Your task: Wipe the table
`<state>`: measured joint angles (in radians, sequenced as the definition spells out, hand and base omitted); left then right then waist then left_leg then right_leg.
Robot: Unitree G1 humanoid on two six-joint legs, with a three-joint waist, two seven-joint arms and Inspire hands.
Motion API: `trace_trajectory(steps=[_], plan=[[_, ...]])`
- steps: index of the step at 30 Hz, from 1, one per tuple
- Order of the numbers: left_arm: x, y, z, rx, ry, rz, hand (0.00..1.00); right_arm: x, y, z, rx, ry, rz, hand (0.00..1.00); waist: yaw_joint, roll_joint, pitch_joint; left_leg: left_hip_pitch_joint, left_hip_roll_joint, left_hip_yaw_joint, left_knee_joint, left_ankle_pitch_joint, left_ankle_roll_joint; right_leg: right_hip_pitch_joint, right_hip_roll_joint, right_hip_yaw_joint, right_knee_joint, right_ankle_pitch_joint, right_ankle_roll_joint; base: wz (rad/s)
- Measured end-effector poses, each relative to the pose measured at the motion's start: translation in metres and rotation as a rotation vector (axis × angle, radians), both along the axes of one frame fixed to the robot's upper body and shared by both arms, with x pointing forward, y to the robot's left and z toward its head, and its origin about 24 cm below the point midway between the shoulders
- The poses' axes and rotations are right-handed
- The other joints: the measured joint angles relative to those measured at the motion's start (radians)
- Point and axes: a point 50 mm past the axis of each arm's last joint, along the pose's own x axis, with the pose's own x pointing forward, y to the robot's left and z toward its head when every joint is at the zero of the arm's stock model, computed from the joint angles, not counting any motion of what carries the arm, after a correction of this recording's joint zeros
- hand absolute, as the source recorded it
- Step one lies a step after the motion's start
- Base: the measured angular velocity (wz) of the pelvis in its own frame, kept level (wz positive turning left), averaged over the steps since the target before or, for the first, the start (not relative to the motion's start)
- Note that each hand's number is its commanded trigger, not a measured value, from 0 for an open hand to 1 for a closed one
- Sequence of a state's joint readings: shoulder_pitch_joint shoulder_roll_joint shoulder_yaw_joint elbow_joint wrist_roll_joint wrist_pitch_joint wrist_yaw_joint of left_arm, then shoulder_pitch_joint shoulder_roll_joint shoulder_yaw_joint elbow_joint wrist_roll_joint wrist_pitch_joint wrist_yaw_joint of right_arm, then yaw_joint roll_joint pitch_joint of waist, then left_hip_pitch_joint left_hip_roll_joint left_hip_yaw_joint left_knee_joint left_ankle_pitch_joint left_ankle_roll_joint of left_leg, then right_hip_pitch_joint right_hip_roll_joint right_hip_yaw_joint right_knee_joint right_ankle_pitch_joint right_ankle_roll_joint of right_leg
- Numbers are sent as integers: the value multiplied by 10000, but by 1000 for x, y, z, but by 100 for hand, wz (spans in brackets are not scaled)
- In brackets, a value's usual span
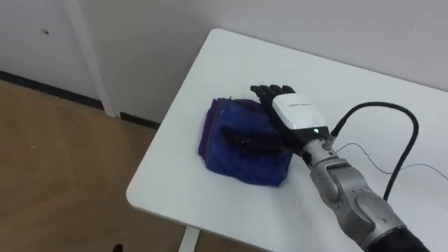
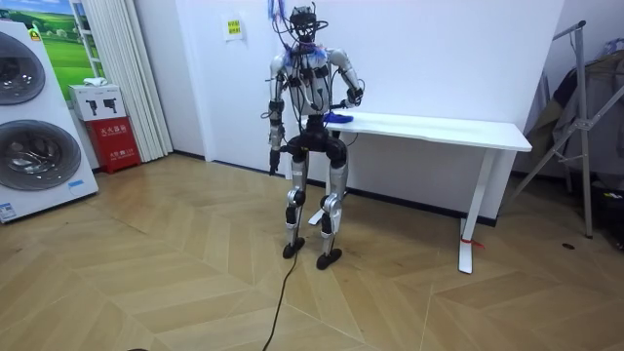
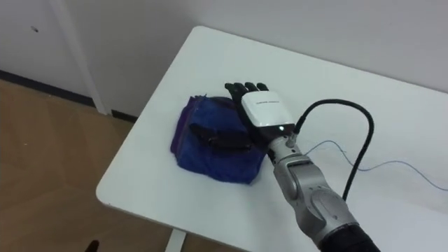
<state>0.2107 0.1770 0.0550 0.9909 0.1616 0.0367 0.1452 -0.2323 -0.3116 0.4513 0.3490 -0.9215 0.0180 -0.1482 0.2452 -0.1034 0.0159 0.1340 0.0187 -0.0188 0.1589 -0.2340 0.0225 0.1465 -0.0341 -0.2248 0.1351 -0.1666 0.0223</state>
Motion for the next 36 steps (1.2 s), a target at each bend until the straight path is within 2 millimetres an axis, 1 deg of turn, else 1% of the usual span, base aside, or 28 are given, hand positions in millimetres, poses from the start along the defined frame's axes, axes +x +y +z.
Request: trace_trajectory(steps=[2, 5, 6, 7, 9, 10, 11, 12, 13, 14, 15, 16, 17, 18, 23, 24, 25, 26, 27, 29, 30, 31, 32, 33, 34, 35, 36], plan=[[-5, 0, 0, 9, 118, 10, 0, -1, 0, -1, -255, -37, 25, 0, 22, 6, 2, -2, -15, -29, -2, 0, 0, 3, 5, 0, -21, 0, 0, -3], [-5, 0, -1, 20, 175, -60, 0, -9, -1, -10, -498, 241, 34, 0, 17, 5, -2, 7, -29, -145, -1, 0, 0, 44, 20, 9, -23, 0, 0, 9], [-6, 0, -1, 20, 212, -73, 0, -14, -2, -16, -552, 488, -5, 0, 69, 9, 1, 38, -28, -156, -2, 0, 0, 75, 21, 14, -23, 0, 0, 0], [-8, 0, -1, 30, 268, -75, 0, -17, -2, -24, -592, 806, -77, 0, 73, 48, 27, 106, -28, -157, -2, 0, 0, 96, 21, 13, -22, 0, 0, -4], [-13, 0, -1, 34, 387, -46, 0, -21, -1, -31, -528, 1104, -164, 0, 98, 68, 10, 159, -32, -176, -2, 0, 0, 132, 18, 4, -23, 0, 0, -8], [-18, 1, -2, 56, 497, -43, 0, -22, 2, -32, -431, 1112, -148, 0, 79, 81, -20, 180, -34, -299, -2, 0, 0, 160, 20, -11, -5, 0, 0, -6], [-18, 1, -2, 82, 533, -98, 0, -23, 2, -33, -419, 1131, -150, 0, 70, 83, -34, 194, -38, -407, -2, 0, 0, 162, 22, -27, 10, 0, 0, 0], [-18, 1, -1, 111, 526, -165, 0, -26, 1, -35, -406, 1132, -171, 0, 66, 93, -42, 263, -40, -656, -5, 0, 0, 154, 25, -70, 50, 0, 0, 0], [-18, 1, -1, 116, 497, -169, 0, -28, 0, -37, -385, 1170, -172, 0, 69, 123, -56, 343, -29, -788, -15, 0, 0, 180, 34, -119, 133, 0, 0, 0], [-20, 1, -1, 116, 518, -162, 0, -29, 0, -38, -380, 1208, -166, 0, 69, 144, -58, 376, -18, -848, -15, 0, 0, 199, 38, -157, 178, 0, 0, 8], [-21, 1, -1, 128, 544, -158, 0, -31, 0, -40, -381, 1277, -178, 0, 44, 165, -50, 477, -17, -1004, -36, 0, 0, 324, 30, -244, 175, 0, 0, 15], [-22, 1, -1, 131, 563, -145, 0, -33, -1, -42, -368, 1297, -210, 0, 52, 177, -45, 538, -20, -1004, -85, 0, 0, 429, 30, -252, 165, 0, 0, 19], [-22, 2, -1, 132, 561, -141, 0, -34, -1, -43, -366, 1307, -221, 4, 40, 177, -46, 539, -20, -991, -93, 0, 0, 446, 29, -246, 152, 0, 0, 14], [-20, 1, -1, 118, 527, -156, 0, -34, -2, -43, -362, 1284, -246, 100, 5, 168, -47, 551, -15, -961, -92, 0, 0, 433, 21, -247, 157, 0, 0, 7], [-16, 1, 0, 108, 513, -612, 0, -34, -3, -41, -231, 898, -313, 100, -22, 163, -47, 550, 3, -995, -93, 0, 0, 434, 6, -256, 166, 0, 0, 1], [-17, 0, 0, 92, 557, -675, 0, -33, -4, -39, -171, 710, -401, 100, -22, 166, -47, 583, 12, -1074, -97, 0, 0, 439, 6, -257, 201, 0, 0, 0], [-17, 0, 0, 121, 596, -780, 0, -33, -6, -38, -131, 561, -475, 100, -23, 178, -46, 662, 38, -1242, -113, 1, 0, 429, 13, -270, 338, 0, 0, 0], [-17, 0, 0, 127, 603, -804, 0, -32, -6, -38, -132, 486, -477, 100, -21, 197, -47, 714, 56, -1282, -114, 1, -1, 431, 24, -275, 412, 0, 1, 0], [-18, 1, 0, 140, 633, -804, 0, -31, -8, -37, -130, 332, -467, 100, -10, 173, -73, 777, 50, -1283, -111, 1, -1, 483, 14, -279, 429, -1, 1, 0], [-20, 1, 0, 136, 678, -795, 0, -31, -9, -36, -69, 60, -460, 100, -29, 162, -79, 858, 42, -1286, -145, 1, -1, 520, 4, -319, 533, 0, 0, 3], [-21, 1, 0, 152, 702, -797, 0, -32, -9, -36, 30, -61, -480, 100, -116, 201, -77, 953, 111, -1473, -163, 12, 9, 409, 13, -446, 925, -23, 17, 9], [-19, 3, 0, 250, 685, -914, 0, -34, -9, -38, 202, -84, -525, 100, -150, 213, -73, 1060, 250, -2068, -191, 18, 12, 131, 202, -363, 943, -353, 71, 0], [-18, 5, 1, 326, 692, -975, 0, -33, -7, -37, 288, -154, -486, 100, -109, 162, -69, 1056, 281, -2251, -189, 14, 6, -75, 368, -138, 455, -363, -30, -36], [-19, 9, 2, 419, 732, -959, 0, -30, -1, -33, 424, -319, -208, 100, -54, 64, -53, 1004, 260, -2212, -168, -32, -65, -536, 554, 142, -512, 444, -415, -20], [-24, 6, 0, 363, 919, -995, 0, -32, -1, -36, 623, -234, -168, 100, -237, 159, -97, 973, 375, -1901, 26, -125, -373, -489, 527, -3, -127, 713, -538, 7], [-24, 5, 0, 346, 945, -1021, 0, -34, -2, -38, 713, -165, -257, 100, -344, 135, -82, 882, 345, -1592, 192, -179, -572, -377, 442, 150, -99, 717, -544, 69], [-22, 5, 0, 325, 863, -1060, 0, -40, -6, -44, 971, 109, -579, 100, -463, 27, -39, 842, 302, -1160, -56, -245, -664, -241, 296, 665, -108, 712, -536, 89]])
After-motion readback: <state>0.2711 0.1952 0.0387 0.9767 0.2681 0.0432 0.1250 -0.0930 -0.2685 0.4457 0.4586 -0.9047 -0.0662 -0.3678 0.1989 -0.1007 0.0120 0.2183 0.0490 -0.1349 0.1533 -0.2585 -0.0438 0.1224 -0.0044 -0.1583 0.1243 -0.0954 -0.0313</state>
